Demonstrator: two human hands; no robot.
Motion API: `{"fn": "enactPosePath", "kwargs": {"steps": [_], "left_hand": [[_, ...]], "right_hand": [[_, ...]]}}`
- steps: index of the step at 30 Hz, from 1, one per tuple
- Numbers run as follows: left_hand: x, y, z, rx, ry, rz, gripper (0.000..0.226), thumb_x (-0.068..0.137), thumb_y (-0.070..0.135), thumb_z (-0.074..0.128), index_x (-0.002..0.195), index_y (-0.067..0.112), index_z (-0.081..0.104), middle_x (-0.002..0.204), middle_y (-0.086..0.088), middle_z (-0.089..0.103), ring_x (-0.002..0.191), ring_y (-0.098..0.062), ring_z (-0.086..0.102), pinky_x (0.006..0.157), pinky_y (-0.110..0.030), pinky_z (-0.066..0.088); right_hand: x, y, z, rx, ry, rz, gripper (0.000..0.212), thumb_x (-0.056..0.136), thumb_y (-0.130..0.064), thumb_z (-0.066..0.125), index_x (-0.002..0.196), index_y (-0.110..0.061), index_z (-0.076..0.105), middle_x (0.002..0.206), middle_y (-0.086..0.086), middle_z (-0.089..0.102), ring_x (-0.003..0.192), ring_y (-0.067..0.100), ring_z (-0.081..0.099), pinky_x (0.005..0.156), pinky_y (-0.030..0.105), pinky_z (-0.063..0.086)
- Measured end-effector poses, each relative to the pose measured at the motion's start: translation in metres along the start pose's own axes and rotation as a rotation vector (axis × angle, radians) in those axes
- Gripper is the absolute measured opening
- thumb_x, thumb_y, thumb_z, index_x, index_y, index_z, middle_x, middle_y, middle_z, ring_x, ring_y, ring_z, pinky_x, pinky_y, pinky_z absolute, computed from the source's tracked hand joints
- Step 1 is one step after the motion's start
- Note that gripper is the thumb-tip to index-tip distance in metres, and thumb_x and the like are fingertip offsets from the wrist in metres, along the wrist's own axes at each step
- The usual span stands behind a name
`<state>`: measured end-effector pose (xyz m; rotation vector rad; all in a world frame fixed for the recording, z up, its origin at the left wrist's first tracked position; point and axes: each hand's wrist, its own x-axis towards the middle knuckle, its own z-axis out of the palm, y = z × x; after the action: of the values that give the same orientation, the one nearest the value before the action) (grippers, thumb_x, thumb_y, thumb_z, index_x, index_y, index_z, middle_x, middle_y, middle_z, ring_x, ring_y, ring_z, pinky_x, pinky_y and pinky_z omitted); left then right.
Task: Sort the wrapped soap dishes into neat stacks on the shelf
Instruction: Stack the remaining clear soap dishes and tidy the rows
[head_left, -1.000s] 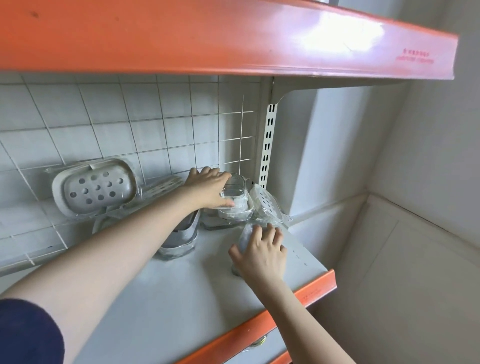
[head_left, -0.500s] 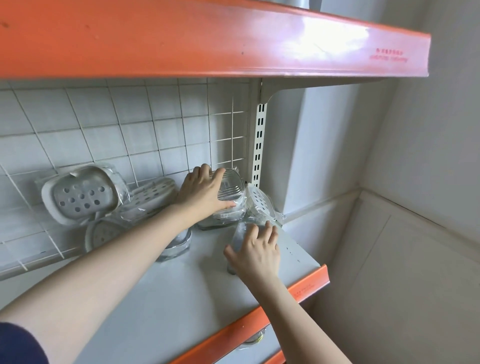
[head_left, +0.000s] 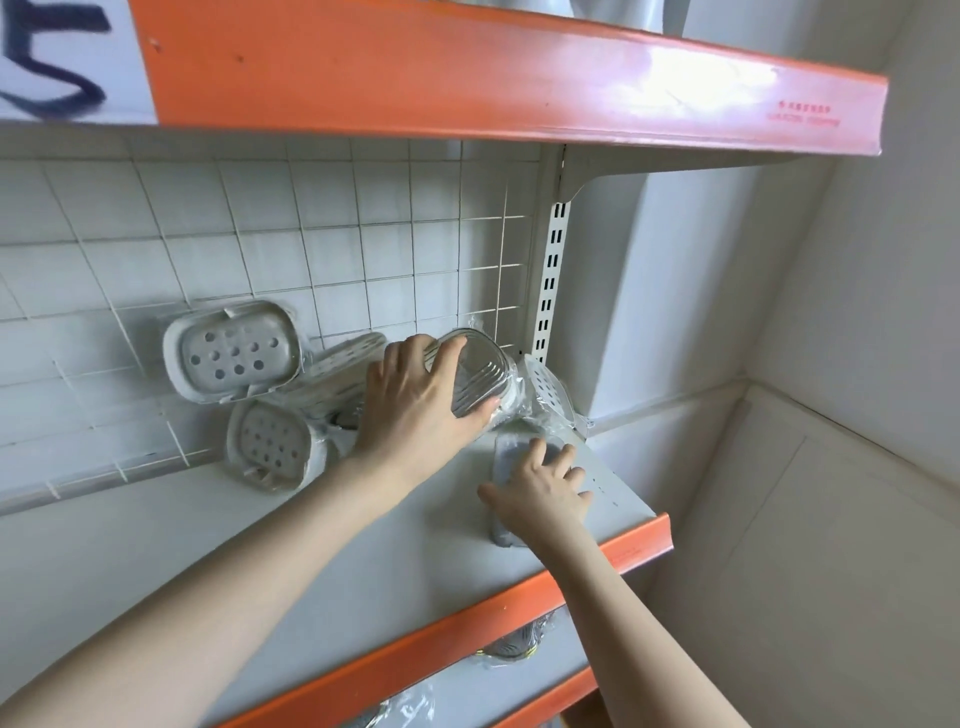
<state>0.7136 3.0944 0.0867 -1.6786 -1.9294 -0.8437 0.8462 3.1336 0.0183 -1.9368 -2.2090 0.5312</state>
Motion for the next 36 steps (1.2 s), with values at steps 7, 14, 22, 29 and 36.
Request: {"fn": "enactPosePath", "kwargs": {"steps": [7, 14, 22, 29, 36], "left_hand": [[-0.055, -0.020, -0.013, 0.014, -0.053, -0.126, 0.070, 0.068, 0.062, 0.043, 0.117, 0.013, 0.057, 0.102, -0.015, 0.057, 0.093, -0.038, 0.056, 0.075, -0.046, 0.050], [-0.095, -0.043, -0.030, 0.085, -0.078, -0.235, 0.071, 0.068, 0.063, 0.043, 0.117, 0.014, 0.057, 0.107, -0.014, 0.056, 0.096, -0.038, 0.056, 0.077, -0.048, 0.050], [-0.129, -0.071, -0.046, 0.209, -0.077, -0.369, 0.067, 0.069, 0.061, 0.040, 0.114, 0.014, 0.058, 0.104, -0.013, 0.057, 0.094, -0.037, 0.056, 0.072, -0.045, 0.048], [-0.158, -0.093, -0.061, 0.260, -0.065, -0.491, 0.065, 0.068, 0.059, 0.041, 0.113, 0.016, 0.058, 0.103, -0.013, 0.057, 0.096, -0.037, 0.055, 0.073, -0.044, 0.048], [-0.175, -0.111, -0.085, 0.262, -0.007, -0.593, 0.063, 0.065, 0.056, 0.043, 0.112, 0.016, 0.058, 0.101, -0.012, 0.057, 0.096, -0.036, 0.055, 0.075, -0.045, 0.048]], "right_hand": [[-0.016, 0.003, 0.012, -0.012, 0.189, -0.062, 0.070, 0.078, -0.054, 0.056, 0.131, -0.014, 0.034, 0.143, 0.019, 0.027, 0.123, 0.036, 0.037, 0.096, 0.042, 0.033], [-0.030, 0.001, 0.018, 0.017, 0.235, -0.122, 0.065, 0.076, -0.051, 0.055, 0.127, -0.013, 0.037, 0.144, 0.019, 0.029, 0.125, 0.037, 0.036, 0.098, 0.043, 0.032], [-0.059, -0.025, 0.040, 0.293, 0.458, -0.214, 0.064, 0.072, -0.047, 0.065, 0.124, -0.017, 0.043, 0.139, 0.020, 0.037, 0.120, 0.041, 0.041, 0.093, 0.048, 0.037], [-0.083, -0.048, 0.047, 0.438, 0.442, -0.376, 0.067, 0.073, -0.039, 0.070, 0.131, -0.017, 0.046, 0.142, 0.018, 0.037, 0.121, 0.040, 0.041, 0.096, 0.047, 0.036], [-0.101, -0.071, 0.057, 0.466, 0.351, -0.495, 0.072, 0.068, -0.036, 0.072, 0.132, -0.017, 0.044, 0.143, 0.018, 0.035, 0.122, 0.041, 0.039, 0.096, 0.048, 0.037]]}}
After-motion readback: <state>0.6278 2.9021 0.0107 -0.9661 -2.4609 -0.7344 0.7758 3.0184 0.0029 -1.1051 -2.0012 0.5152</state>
